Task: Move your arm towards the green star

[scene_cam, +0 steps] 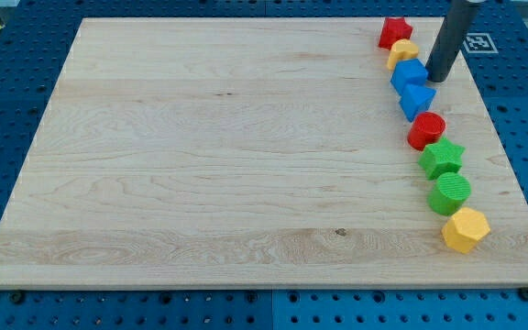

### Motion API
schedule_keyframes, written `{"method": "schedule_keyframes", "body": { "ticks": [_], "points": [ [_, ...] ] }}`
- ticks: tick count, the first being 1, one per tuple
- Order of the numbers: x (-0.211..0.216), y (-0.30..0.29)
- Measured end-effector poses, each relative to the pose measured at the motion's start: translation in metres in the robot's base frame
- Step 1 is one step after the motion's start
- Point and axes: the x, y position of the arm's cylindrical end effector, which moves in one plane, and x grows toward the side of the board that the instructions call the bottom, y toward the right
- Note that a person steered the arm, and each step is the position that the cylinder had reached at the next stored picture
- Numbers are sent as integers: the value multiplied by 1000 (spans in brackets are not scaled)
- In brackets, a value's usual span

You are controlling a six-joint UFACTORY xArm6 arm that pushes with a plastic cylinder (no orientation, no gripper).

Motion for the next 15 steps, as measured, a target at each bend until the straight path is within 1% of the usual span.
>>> {"method": "schedule_keyframes", "body": {
  "ticks": [1, 2, 7, 8, 9, 10, 11, 12, 13, 14, 15],
  "points": [
    [0, 0],
    [31, 0],
    [269, 19],
    [289, 17],
    [289, -5],
    [289, -43],
    [274, -58],
    [242, -58],
    [221, -58],
    [221, -58],
    [200, -69]
  ]
}}
